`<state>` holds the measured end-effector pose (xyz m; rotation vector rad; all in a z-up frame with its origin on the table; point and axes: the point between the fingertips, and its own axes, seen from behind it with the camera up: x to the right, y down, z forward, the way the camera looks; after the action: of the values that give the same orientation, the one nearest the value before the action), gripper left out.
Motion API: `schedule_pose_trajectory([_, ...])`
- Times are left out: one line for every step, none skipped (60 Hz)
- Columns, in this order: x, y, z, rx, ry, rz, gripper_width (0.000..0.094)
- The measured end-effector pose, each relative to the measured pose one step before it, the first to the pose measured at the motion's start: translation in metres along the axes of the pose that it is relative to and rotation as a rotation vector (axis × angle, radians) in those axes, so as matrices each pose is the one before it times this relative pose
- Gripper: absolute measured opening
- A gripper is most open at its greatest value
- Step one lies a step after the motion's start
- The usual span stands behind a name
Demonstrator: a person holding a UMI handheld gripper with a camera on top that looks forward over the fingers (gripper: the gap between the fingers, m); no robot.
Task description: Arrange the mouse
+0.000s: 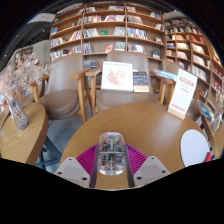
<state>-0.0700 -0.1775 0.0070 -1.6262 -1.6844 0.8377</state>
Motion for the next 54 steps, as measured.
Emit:
schedule_pose_trajectory([0.00271, -0.00343, -0.00417, 0.00497, -0.00395, -0.0003, 0.043])
schedule_pose_trajectory([0.00172, -0.00396, -0.0044, 0.00902, -0.00348, 0.0039, 0.0429])
schedule_pose_trajectory([0.00202, -0.00438, -0.00479, 0.00864, -0.00506, 0.0044, 0.0429])
schedule_pose_trajectory([0.00224, -0.0045, -0.00459, 0.00771, -0.00635, 0.0023, 0.0429])
schedule_pose_trajectory([0.00308, -0.00446, -0.0044, 0.00671, -0.00644, 0.0001, 0.0429])
schedule_pose_trajectory([0.00378, -0.00448, -0.00492, 0.00615, -0.00468, 0.0001, 0.043])
schedule_pose_trajectory([0.00467, -0.00436, -0.00497, 0.00646, -0.0026, 0.0023, 0.0429])
schedule_pose_trajectory([0.00522, -0.00617, -0.00289, 0.00746, -0.00036, 0.0043, 0.043])
schedule_pose_trajectory([0.00614, -0.00393, -0.00502, 0.00716, -0.00022, 0.0013, 0.0431])
schedule_pose_trajectory([0.00692, -0.00527, -0.00537, 0.00547, 0.00044, -0.0017, 0.043])
schedule_pose_trajectory([0.00692, -0.00448, -0.00513, 0.0063, 0.00074, -0.0033, 0.0431])
schedule_pose_trajectory([0.00767, -0.00459, -0.0049, 0.00715, 0.00209, -0.0016, 0.043])
schedule_pose_trajectory([0.00847, -0.00439, -0.00465, 0.00757, 0.00356, 0.0001, 0.0431])
schedule_pose_trajectory([0.00918, -0.00421, -0.00414, 0.00701, 0.0048, -0.0006, 0.0431])
schedule_pose_trajectory([0.00986, -0.004, -0.00396, 0.00613, 0.00567, -0.0031, 0.0432])
schedule_pose_trajectory([0.0101, -0.00314, -0.00367, 0.00518, 0.00653, -0.0055, 0.0429])
schedule_pose_trajectory([0.01012, -0.00295, -0.00291, 0.00553, 0.00652, -0.0049, 0.043])
schedule_pose_trajectory([0.01069, -0.00267, -0.00228, 0.00632, 0.0081, -0.0048, 0.0432])
schedule_pose_trajectory([0.01106, -0.00233, -0.00183, 0.00656, 0.00919, -0.0032, 0.0431])
schedule_pose_trajectory([0.01183, -0.0031, -0.00005, 0.00532, 0.00978, -0.0032, 0.043])
schedule_pose_trajectory([0.01152, -0.00116, -0.00098, 0.00507, 0.01164, -0.0052, 0.0431])
schedule_pose_trajectory([0.01198, -0.00038, 0.00016, 0.00376, 0.01254, -0.0055, 0.0429])
schedule_pose_trajectory([0.01205, 0.00072, 0.00051, 0.00077, 0.01278, -0.0045, 0.0429])
schedule_pose_trajectory([0.01201, 0.0019, 0.00127, -0.00307, 0.01352, -0.0012, 0.043])
schedule_pose_trajectory([0.01168, 0.00291, 0.00146, -0.00608, 0.01423, 0.0016, 0.0429])
schedule_pose_trajectory([0.01293, 0.00442, -0.00008, -0.00561, 0.01182, 0.0023, 0.0431])
schedule_pose_trajectory([0.00925, 0.00283, 0.00469, -0.00593, 0.01139, 0.0041, 0.043])
schedule_pose_trajectory([0.00876, 0.00286, 0.00389, -0.00398, 0.00782, 0.004, 0.0429])
schedule_pose_trajectory([0.00805, 0.0029, 0.00377, -0.00234, 0.00555, 0.0039, 0.0428])
schedule_pose_trajectory([0.00766, 0.00338, 0.0043, -0.00206, 0.00466, 0.0041, 0.0428])
schedule_pose_trajectory([0.00768, 0.00405, 0.00435, -0.00409, 0.00532, 0.0049, 0.0428])
schedule_pose_trajectory([0.00811, 0.00511, 0.00433, -0.00819, 0.00697, 0.0079, 0.043])
schedule_pose_trajectory([0.01123, 0.00871, 0.00079, -0.01197, 0.00902, 0.0105, 0.0429])
schedule_pose_trajectory([0.00749, 0.00542, 0.00417, -0.01234, 0.00856, 0.013, 0.0429])
schedule_pose_trajectory([0.00655, 0.00505, 0.00417, -0.00934, 0.00662, 0.01, 0.0429])
schedule_pose_trajectory([0.0058, 0.00452, 0.00446, -0.005, 0.00252, 0.0057, 0.0431])
schedule_pose_trajectory([0.00473, 0.00455, 0.00436, -0.00567, 0.00052, 0.0032, 0.043])
schedule_pose_trajectory([0.0047, 0.0047, 0.00394, -0.007, -0.00008, 0.002, 0.0431])
schedule_pose_trajectory([0.00438, 0.0048, 0.00386, -0.0076, 0.00133, 0.0019, 0.0431])
schedule_pose_trajectory([0.00449, 0.00466, 0.00369, -0.00708, 0.00312, 0.0003, 0.043])
schedule_pose_trajectory([0.00459, 0.00447, 0.00353, -0.00564, 0.00453, -0.0008, 0.0432])
schedule_pose_trajectory([0.00314, 0.0043, 0.00389, -0.00511, 0.00649, 0.0002, 0.0431])
schedule_pose_trajectory([0.00391, 0.00395, 0.00229, -0.00392, 0.00174, 0.0008, 0.0431])
schedule_pose_trajectory([0.003, 0.00361, 0.00287, -0.00385, 0.00137, 0.0, 0.0432])
schedule_pose_trajectory([0.00251, 0.00337, 0.00232, -0.00348, 0.00045, -0.0007, 0.0436])
schedule_pose_trajectory([0.00242, 0.00314, 0.00218, -0.00356, 0.00052, -0.0013, 0.0438])
schedule_pose_trajectory([0.00236, 0.00321, 0.00194, -0.00384, 0.00127, 0.0002, 0.0439])
schedule_pose_trajectory([0.0015, 0.00297, 0.00221, -0.00405, 0.00317, 0.0036, 0.044])
schedule_pose_trajectory([0.00174, 0.00287, 0.00094, -0.00394, 0.00192, 0.0036, 0.0441])
schedule_pose_trajectory([0.00137, 0.00276, 0.00051, -0.00331, 0.00102, 0.0026, 0.0441])
schedule_pose_trajectory([0.00109, 0.0024, 0.00148, -0.00232, -0.00048, 0.0016, 0.0447])
schedule_pose_trajectory([0.0009, 0.00167, 0.00069, -0.00039, -0.00118, 0.0018, 0.0451])
schedule_pose_trajectory([0.00063, 0.00151, 0.00054, 0.00028, -0.00101, 0.0022, 0.0459])
schedule_pose_trajectory([0.00044, 0.00175, 0.0007, -0.00017, -0.00073, 0.0023, 0.0466])
